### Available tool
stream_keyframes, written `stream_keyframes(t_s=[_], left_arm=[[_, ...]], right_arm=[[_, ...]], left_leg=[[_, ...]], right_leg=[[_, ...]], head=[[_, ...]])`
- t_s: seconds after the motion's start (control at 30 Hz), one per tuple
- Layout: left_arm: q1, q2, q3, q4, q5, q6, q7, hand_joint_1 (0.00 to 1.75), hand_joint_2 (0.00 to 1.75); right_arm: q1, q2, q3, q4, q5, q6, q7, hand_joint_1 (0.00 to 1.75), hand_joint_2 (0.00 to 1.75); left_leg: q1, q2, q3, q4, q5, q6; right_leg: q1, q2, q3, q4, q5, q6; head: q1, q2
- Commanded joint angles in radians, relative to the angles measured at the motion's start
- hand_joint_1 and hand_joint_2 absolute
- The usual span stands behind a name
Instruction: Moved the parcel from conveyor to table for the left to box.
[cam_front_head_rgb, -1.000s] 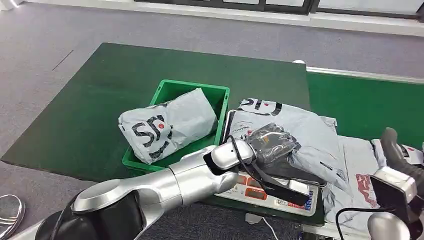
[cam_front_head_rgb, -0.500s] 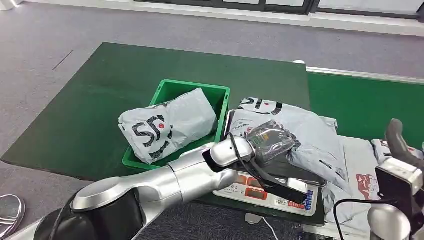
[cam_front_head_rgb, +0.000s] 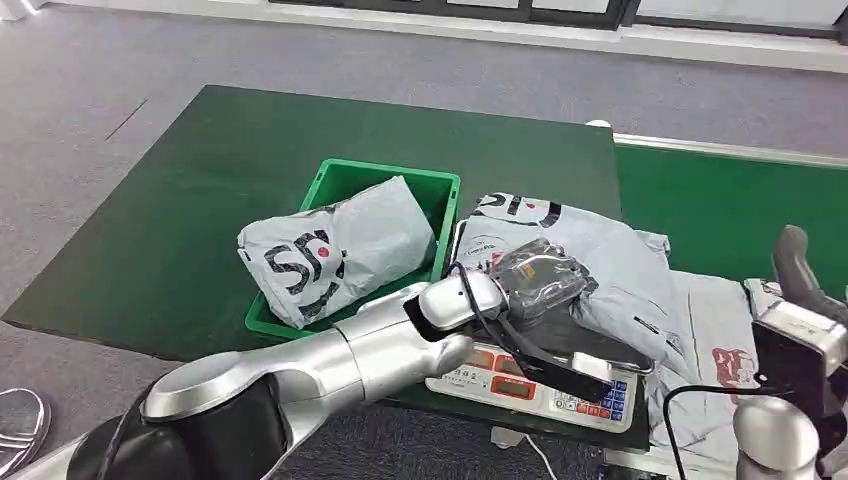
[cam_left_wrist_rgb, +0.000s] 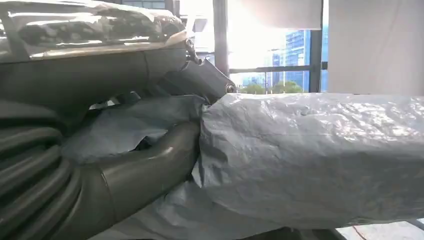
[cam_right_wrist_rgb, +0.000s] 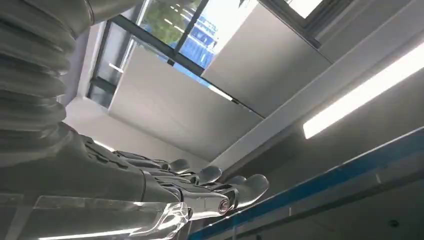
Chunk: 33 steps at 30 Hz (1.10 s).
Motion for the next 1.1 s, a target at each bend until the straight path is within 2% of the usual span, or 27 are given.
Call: stream_keyframes(t_s=[0.03, 0.43, 0.6, 1.1], left_arm=[[-0.025, 0.018, 0.007, 0.025, 0.006, -0.017, 0.003, 1.75, 1.75], [-0.023, 0.018, 0.001, 0.011, 0.025, -0.046, 0.004, 1.75, 1.75], [-0.018, 0.018, 0.005, 0.022, 0.034, -0.053, -0.008, 1.75, 1.75], [-0.019, 0.018, 0.006, 0.017, 0.039, -0.058, -0.012, 1.75, 1.75]], right_arm=[[-0.045, 0.017, -0.008, 0.066, 0.004, 0.001, 0.01, 0.0, 1.75], [-0.041, -0.028, -0.012, 0.087, -0.032, 0.001, 0.019, 0.0, 1.75], [-0.011, -0.031, -0.019, 0.076, -0.048, 0.001, -0.002, 0.0, 1.75], [-0.008, -0.046, -0.021, 0.072, -0.056, 0.001, -0.001, 0.0, 1.75]], left_leg=[[0.0, 0.003, 0.0, 0.0, 0.0, 0.0], [0.0, 0.003, -0.001, 0.0, 0.001, 0.0], [0.001, 0.002, 0.0, -0.001, 0.001, 0.0], [0.0, 0.002, 0.0, 0.0, 0.0, 0.0]], right_leg=[[0.0, 0.002, -0.001, 0.0, 0.001, -0.001], [0.0, 0.003, -0.001, -0.001, 0.002, -0.001], [0.001, 0.002, -0.001, -0.002, 0.002, -0.001], [0.0, 0.001, -0.001, -0.001, 0.001, -0.001]], head=[[0.0, 0.0], [0.0, 0.0], [0.0, 0.0], [0.0, 0.0]])
